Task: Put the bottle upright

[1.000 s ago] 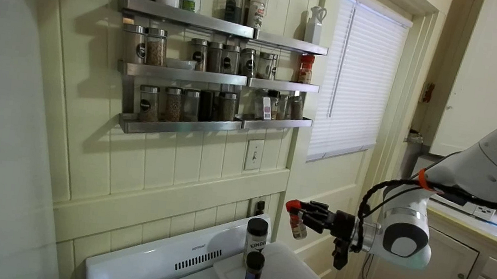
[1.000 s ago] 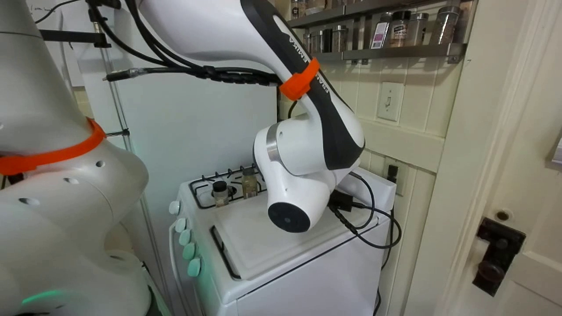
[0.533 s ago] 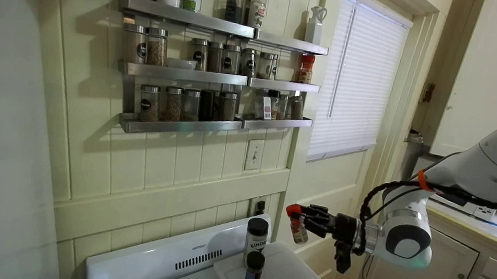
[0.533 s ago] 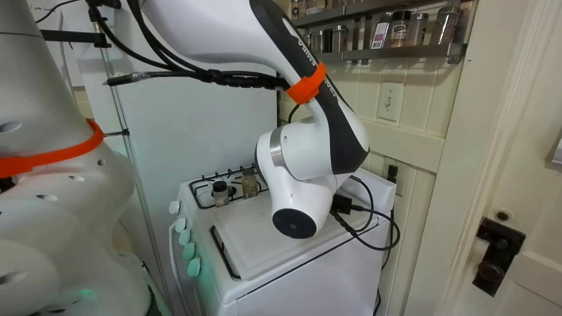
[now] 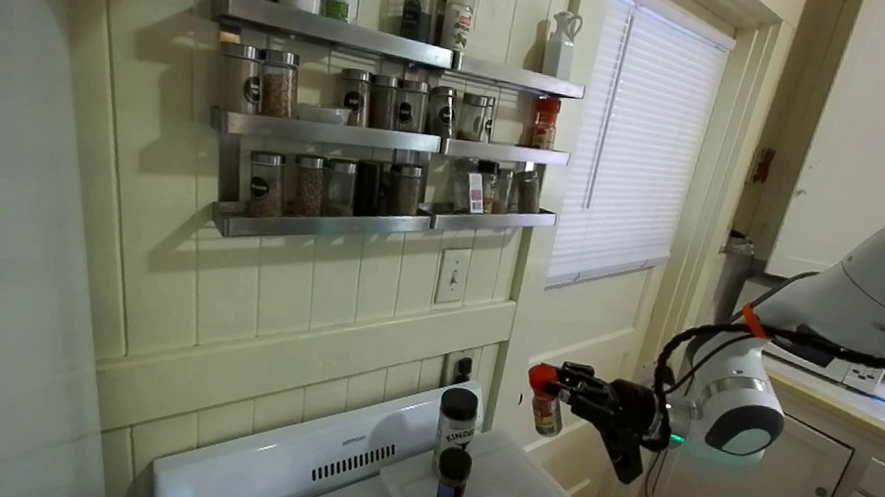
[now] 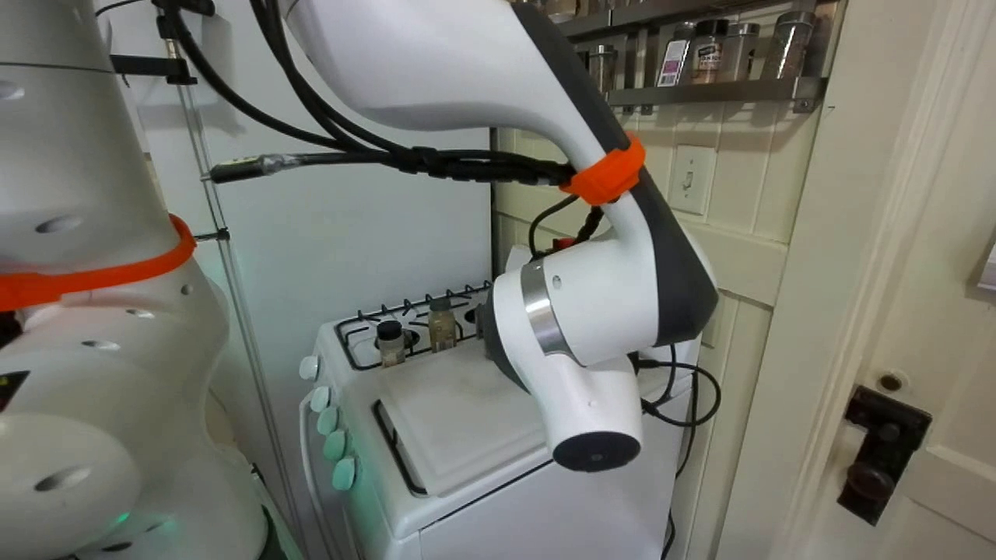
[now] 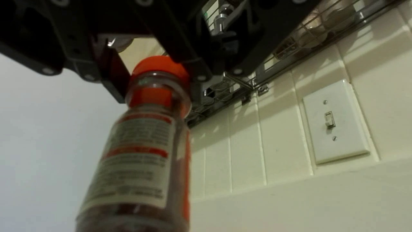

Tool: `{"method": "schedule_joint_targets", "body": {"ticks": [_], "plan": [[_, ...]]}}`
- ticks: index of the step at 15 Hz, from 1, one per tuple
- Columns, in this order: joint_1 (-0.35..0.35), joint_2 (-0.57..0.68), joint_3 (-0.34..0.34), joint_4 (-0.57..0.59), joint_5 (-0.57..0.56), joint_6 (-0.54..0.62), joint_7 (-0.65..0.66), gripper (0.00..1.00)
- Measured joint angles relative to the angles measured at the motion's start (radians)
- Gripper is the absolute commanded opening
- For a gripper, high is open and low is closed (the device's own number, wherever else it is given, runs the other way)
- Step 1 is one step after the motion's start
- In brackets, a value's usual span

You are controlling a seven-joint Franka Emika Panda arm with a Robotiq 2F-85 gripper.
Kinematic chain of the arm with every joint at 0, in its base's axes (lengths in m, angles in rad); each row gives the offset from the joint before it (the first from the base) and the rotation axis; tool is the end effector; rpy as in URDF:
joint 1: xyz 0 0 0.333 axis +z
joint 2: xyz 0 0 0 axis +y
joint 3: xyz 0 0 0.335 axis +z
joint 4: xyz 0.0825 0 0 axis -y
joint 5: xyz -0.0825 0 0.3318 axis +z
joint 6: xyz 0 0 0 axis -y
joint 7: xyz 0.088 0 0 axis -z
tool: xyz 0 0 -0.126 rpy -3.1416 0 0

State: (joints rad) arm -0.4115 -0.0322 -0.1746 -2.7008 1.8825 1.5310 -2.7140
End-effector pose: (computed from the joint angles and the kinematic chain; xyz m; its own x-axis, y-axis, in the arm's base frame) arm 0.3758 -0.1018 0.3575 -0.1526 -0.0993 0.9833 0.6577 -0.7529 0.0261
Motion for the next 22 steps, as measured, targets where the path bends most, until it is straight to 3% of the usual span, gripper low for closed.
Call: {"method": "schedule_joint_targets", "body": {"ticks": [3,4,10,15,18,22], "plan": [[0.006,0.001,-0.025,0.03,-0.038,-0.004,0.002,0.5],[0.008,0.001,-0.024,0.031,-0.04,-0.004,0.002,0.25],[0.035,0.03,-0.06,0.017,-0.041,-0.015,0.006,0.25],[0.033,0.125,-0.122,0.007,-0.052,-0.169,0.0,0.25],[0.031,0.165,-0.162,0.031,-0.108,-0.255,0.0,0.25],[0.03,0.202,-0.195,0.091,-0.219,-0.274,0.0,0.25]]}}
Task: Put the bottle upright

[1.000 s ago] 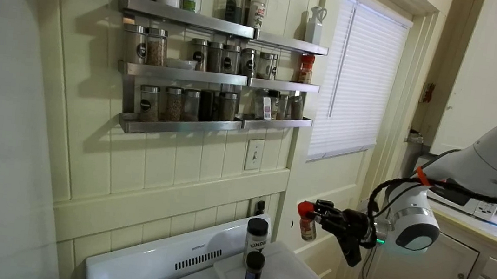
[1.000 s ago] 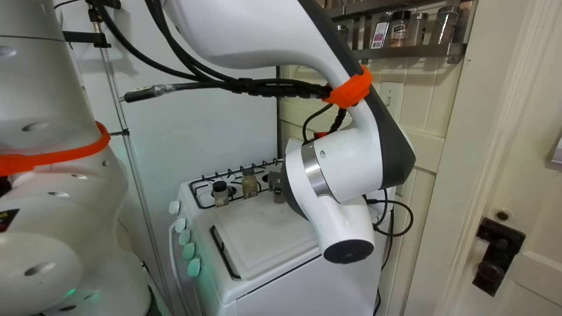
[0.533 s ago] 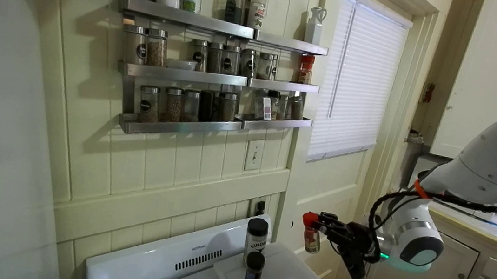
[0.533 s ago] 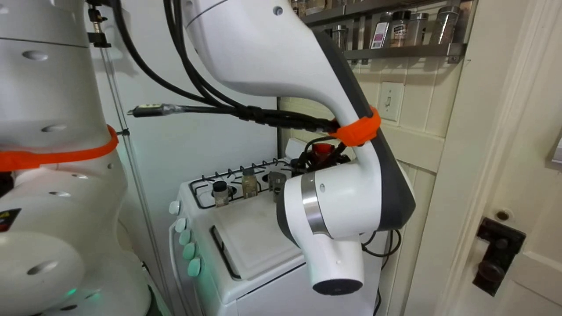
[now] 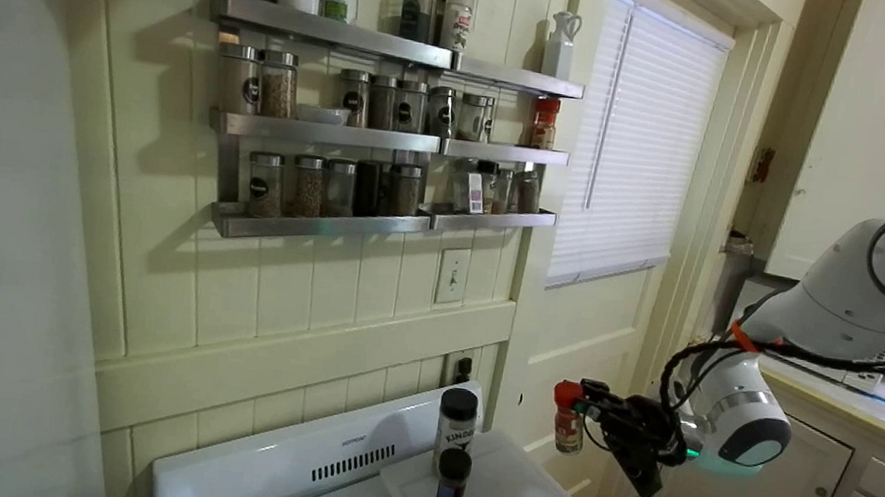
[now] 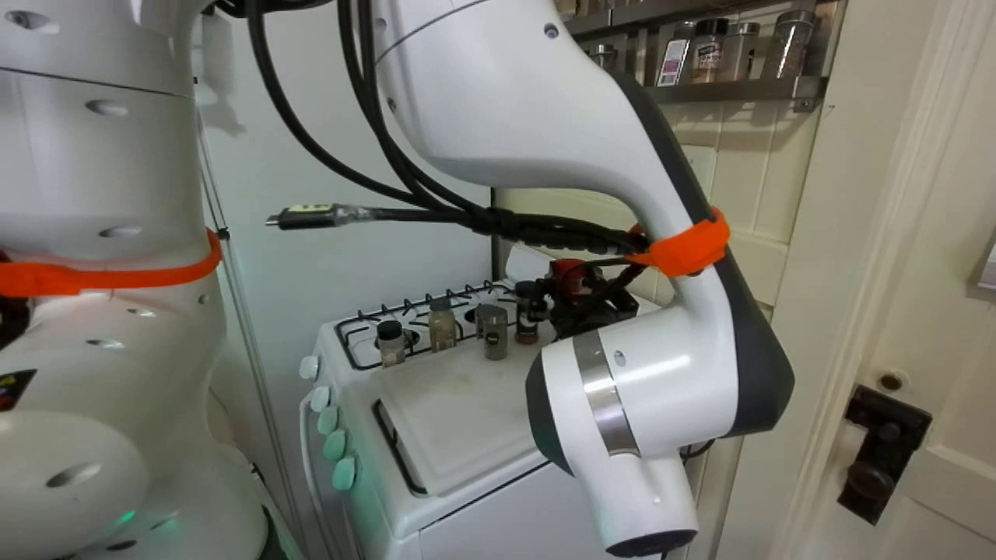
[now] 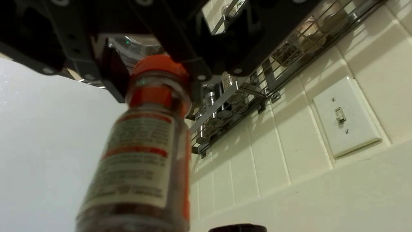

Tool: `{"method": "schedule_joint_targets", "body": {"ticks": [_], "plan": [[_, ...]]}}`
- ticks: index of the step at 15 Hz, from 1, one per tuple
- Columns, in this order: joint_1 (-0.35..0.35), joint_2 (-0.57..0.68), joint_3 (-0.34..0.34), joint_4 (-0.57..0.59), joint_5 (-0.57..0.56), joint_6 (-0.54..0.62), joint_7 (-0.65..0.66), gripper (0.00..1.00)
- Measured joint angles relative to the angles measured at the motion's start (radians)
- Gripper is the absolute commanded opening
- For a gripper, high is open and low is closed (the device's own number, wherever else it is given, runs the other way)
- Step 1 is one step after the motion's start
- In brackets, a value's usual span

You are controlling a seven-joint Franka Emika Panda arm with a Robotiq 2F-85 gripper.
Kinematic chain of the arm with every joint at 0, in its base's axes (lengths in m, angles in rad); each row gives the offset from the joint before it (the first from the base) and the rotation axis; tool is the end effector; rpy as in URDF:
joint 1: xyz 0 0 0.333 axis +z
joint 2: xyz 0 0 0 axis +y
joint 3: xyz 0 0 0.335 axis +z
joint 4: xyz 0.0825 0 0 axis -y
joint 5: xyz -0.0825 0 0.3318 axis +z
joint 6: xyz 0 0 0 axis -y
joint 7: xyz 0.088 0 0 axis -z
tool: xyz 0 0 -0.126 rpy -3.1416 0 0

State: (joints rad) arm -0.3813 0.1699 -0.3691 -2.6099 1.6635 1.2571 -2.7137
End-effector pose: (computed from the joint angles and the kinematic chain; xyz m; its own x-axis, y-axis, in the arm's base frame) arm 0.3645 -0.1376 0.3261 -0.1429 -0.2214 0.9647 0.7616 -0.6471 -0.0357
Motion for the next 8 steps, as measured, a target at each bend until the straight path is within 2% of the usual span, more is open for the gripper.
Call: {"method": "schedule_joint_targets", "body": {"ticks": [8], "plan": [[0.003,0.068,-0.001,0.105,-0.063,0.0,0.0,0.25]]}}
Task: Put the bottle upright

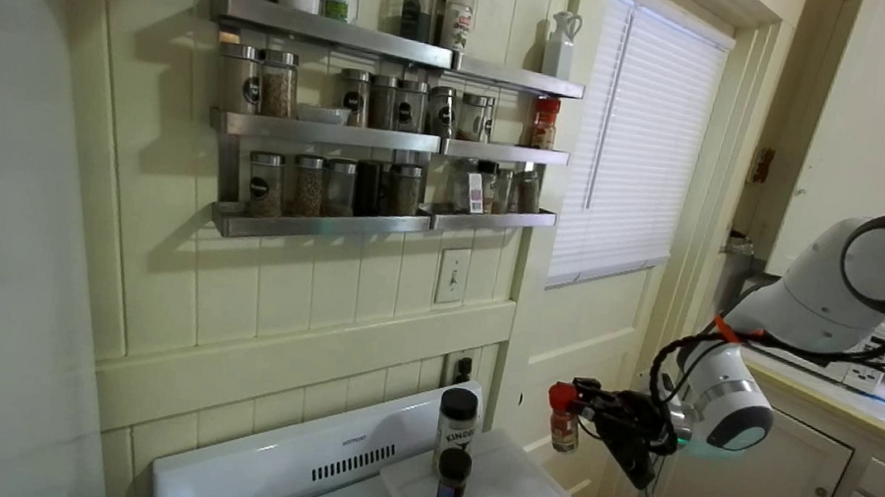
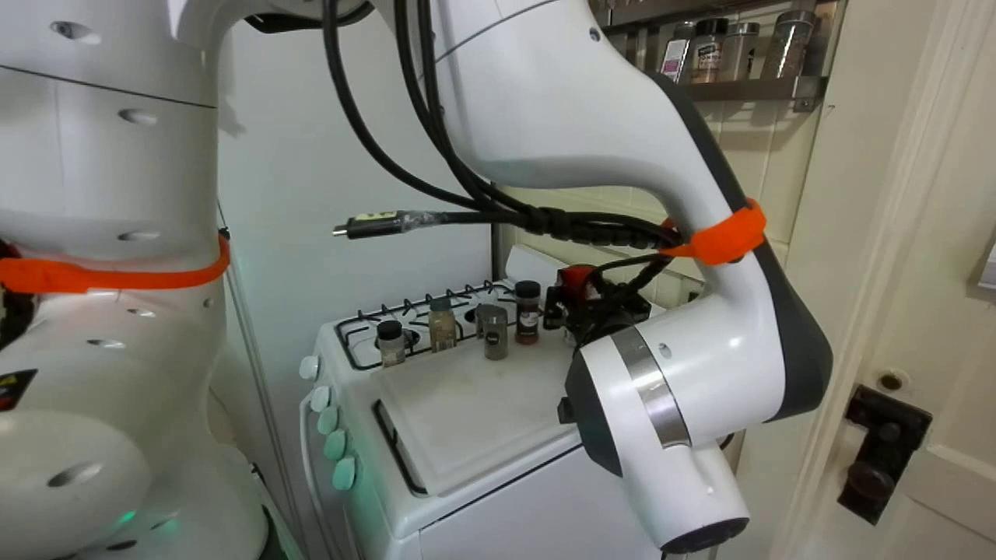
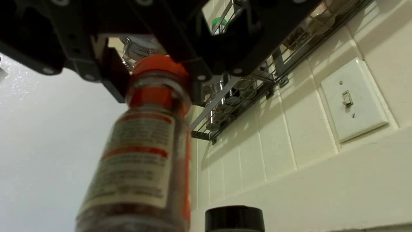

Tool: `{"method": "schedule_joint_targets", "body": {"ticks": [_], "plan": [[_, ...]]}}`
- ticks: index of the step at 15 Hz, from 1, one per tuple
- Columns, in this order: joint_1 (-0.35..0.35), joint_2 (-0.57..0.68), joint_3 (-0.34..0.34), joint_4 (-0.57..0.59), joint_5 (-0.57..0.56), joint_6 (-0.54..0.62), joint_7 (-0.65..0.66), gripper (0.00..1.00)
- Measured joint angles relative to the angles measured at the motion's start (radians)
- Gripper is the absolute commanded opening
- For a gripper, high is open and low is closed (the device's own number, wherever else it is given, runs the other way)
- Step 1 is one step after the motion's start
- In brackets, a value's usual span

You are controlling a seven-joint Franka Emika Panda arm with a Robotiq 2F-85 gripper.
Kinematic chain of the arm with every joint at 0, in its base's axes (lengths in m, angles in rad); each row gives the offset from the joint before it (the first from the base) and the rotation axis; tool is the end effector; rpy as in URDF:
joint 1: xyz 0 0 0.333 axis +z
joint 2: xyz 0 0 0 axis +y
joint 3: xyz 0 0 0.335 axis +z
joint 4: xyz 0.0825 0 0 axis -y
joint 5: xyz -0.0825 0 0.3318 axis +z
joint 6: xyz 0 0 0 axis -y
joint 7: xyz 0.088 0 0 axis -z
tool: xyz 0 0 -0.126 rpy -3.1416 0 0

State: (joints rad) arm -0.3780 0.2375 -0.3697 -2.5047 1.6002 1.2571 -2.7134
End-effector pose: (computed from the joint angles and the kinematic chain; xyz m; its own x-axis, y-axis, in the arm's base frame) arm 0.3836 -0.1512 0.3195 -0.1243 -0.1715 0.9773 0.8042 -0.5944 -0.0020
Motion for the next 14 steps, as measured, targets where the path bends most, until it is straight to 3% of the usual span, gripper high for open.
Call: {"method": "schedule_joint_targets", "body": {"ticks": [1,2,6,7,14], "plan": [[0.0,0.013,0.0,0.011,0.0,0.0,0.0,0.25],[-0.001,0.029,0.0,0.021,0.003,0.0,0.0,0.5],[0.0,0.039,0.0,0.025,0.004,0.0,0.003,0.5],[0.0,0.038,0.0,0.025,0.004,0.0,0.003,0.25],[0.0,0.096,0.003,0.037,0.0,0.0,0.0,0.25]]}}
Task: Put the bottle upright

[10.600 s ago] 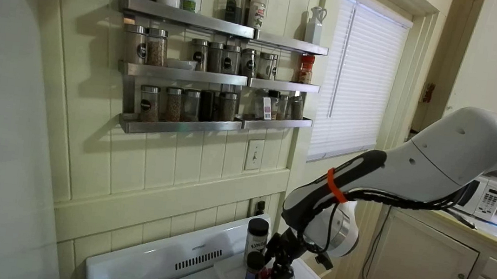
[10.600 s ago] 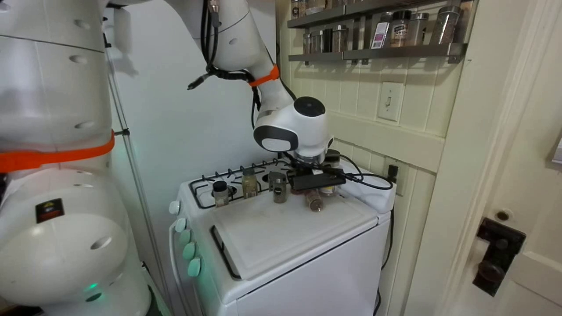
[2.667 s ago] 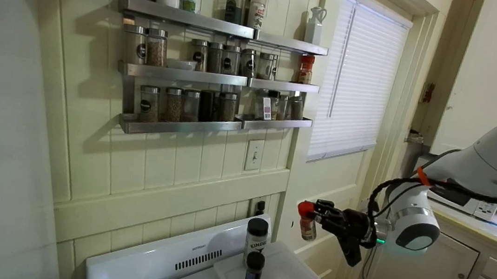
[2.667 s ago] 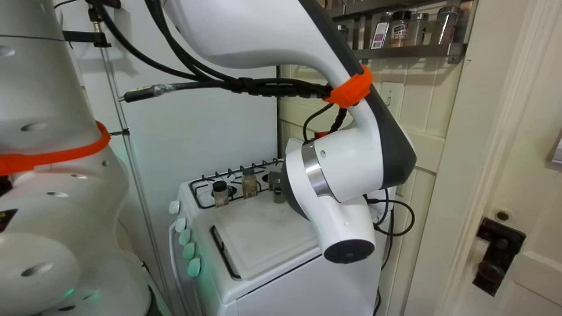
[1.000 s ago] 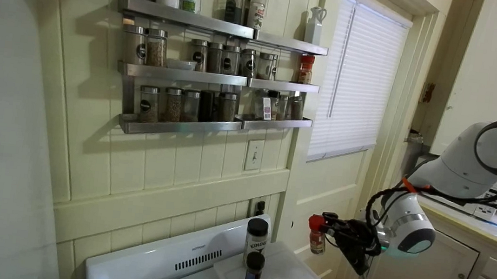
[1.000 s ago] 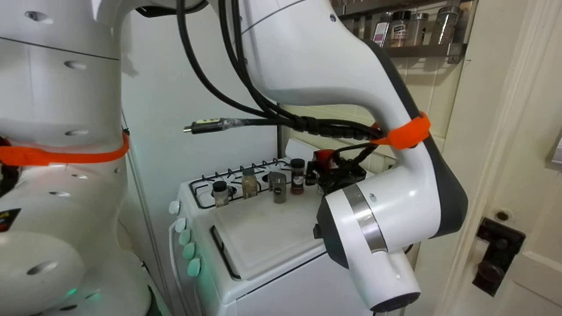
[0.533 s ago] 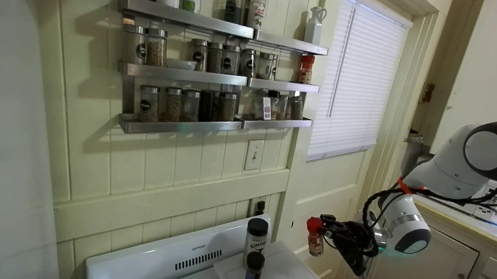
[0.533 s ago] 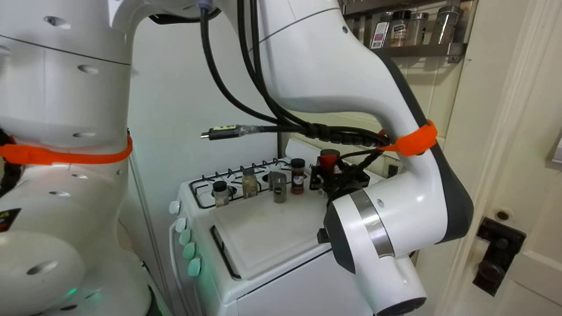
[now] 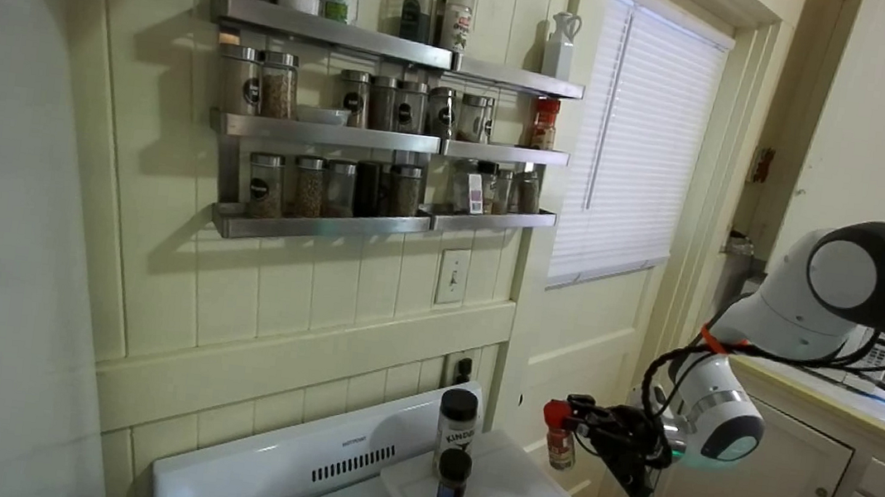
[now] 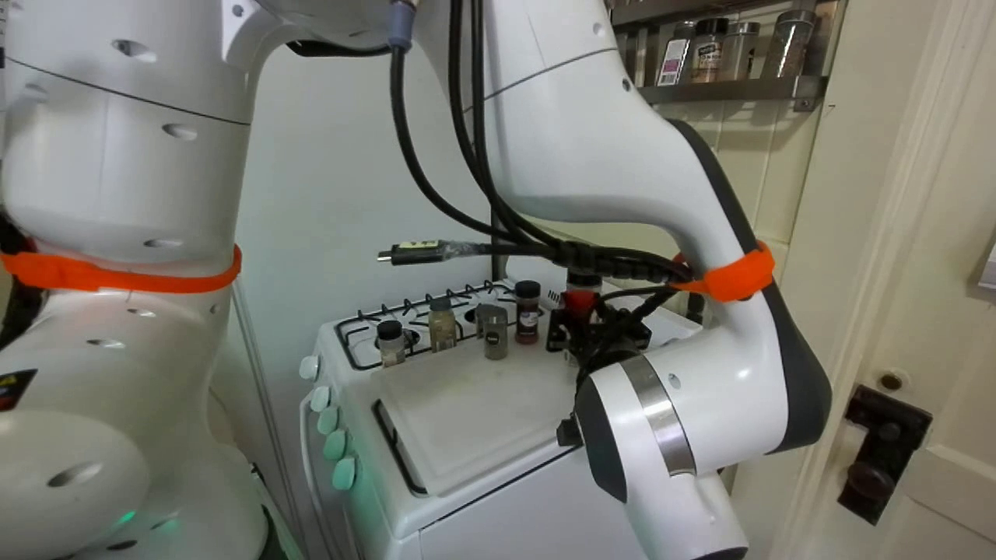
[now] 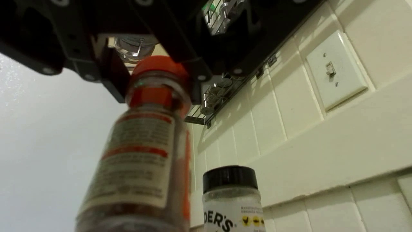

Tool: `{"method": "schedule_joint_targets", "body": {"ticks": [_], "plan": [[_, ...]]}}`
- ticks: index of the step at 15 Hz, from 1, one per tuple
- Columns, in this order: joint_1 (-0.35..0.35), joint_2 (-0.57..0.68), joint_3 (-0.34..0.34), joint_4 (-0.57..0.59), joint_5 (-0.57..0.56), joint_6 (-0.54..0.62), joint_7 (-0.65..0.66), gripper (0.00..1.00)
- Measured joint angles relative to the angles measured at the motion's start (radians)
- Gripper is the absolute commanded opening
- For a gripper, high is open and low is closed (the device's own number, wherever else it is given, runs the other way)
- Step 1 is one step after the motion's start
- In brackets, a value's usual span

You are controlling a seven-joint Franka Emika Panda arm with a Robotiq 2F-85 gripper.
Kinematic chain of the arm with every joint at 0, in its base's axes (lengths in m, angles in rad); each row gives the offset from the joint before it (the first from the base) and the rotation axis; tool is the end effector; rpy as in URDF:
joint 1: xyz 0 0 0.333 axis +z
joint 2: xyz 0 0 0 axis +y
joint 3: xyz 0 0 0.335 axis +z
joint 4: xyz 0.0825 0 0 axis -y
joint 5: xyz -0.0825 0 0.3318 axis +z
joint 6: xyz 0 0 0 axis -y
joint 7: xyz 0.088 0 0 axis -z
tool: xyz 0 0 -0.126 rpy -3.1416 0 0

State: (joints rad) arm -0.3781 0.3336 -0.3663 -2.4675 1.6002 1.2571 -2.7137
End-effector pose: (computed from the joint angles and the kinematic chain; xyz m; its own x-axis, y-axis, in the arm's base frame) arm 0.3908 -0.1561 0.2876 -0.0631 -0.1833 0.9810 0.8064 -0.5885 -0.0581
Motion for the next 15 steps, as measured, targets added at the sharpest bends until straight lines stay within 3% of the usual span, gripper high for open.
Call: {"method": "schedule_joint_targets", "body": {"ticks": [9,15], "plan": [[-0.01,0.173,0.002,0.147,-0.01,-0.111,0.0,0.25],[-0.01,0.257,0.03,0.258,-0.022,-0.126,0.0,0.25]]}}
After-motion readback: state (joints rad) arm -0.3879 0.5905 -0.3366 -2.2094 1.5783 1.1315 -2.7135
